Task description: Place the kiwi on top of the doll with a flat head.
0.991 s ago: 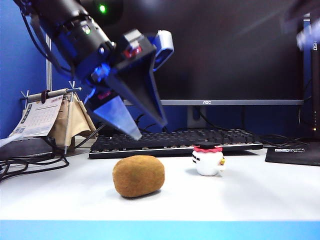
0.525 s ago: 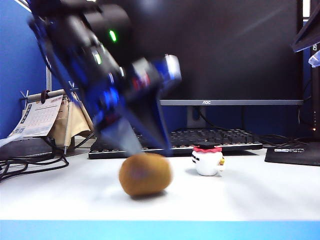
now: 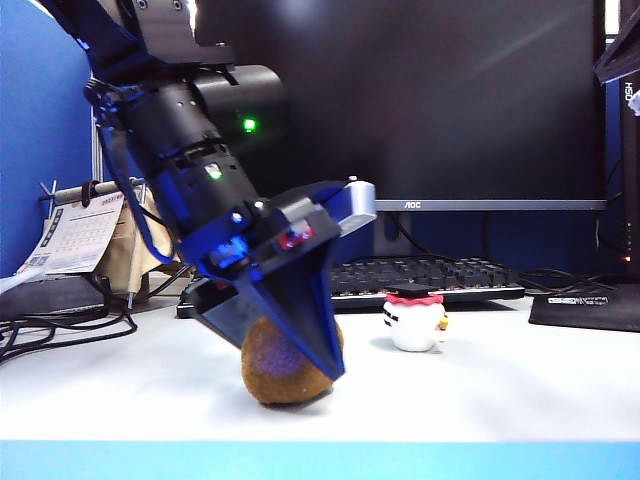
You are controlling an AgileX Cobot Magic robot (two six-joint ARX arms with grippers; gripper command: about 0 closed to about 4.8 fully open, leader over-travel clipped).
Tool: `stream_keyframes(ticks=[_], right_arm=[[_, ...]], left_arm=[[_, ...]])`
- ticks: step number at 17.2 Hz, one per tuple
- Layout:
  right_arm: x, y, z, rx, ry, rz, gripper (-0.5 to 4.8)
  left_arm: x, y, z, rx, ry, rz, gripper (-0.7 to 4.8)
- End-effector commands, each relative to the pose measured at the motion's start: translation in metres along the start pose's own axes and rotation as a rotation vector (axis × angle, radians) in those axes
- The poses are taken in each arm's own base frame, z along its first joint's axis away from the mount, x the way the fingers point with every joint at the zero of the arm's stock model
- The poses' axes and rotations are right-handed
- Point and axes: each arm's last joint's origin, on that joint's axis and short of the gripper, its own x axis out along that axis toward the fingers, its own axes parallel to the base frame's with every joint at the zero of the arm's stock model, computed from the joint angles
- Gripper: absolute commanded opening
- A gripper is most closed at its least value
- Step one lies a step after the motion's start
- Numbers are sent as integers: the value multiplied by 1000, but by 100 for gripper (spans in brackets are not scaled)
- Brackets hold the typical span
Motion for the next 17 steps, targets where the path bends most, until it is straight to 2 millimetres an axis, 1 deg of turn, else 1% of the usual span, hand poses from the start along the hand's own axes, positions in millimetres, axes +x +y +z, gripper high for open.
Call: stream_keyframes(ticks=[1,2,3,5,6,7,8,9,10,12,14,15,16,17], right_arm=[[-2,1,0,-5,-5,2,275],[-3,1,-1,-4,0,2,275],[-4,2,-1,-4,0,2,274],[-5,2,-2,-5,-4,2,275],[-6,2,-2,-5,-3,1,275],[-6,2,-2,-4,0,2,275],[-6,2,-3,-4,1,2,275],[-6,2,-3,-4,1,1,274],[-6,2,-3,-4,1,1,275],[-6,2,-3,-3,2,0,275],[-6,2,-4,1,12,0,275],[-6,2,-4,3,17,1,275],[-6,2,-5,5,23,0,275],[-6,2,-5,6,26,-1,275]], left_arm=[[5,-6,2,-26,5,8,339],[6,-7,2,-35,10,22,292],[6,-7,2,-66,20,62,230],[7,-8,3,-64,23,73,120],[7,-9,2,-67,31,71,76],[7,-11,2,-62,36,68,73],[7,-12,2,-59,40,65,50],[5,-14,5,-49,47,63,6],[1,-14,9,-48,46,63,-5],[-19,-16,31,-41,47,74,-5],[-56,-21,66,19,4,127,-6],[-68,-23,77,27,-24,141,-6],[-86,-21,93,32,-77,147,-6],[-93,-17,104,30,-101,156,-5]])
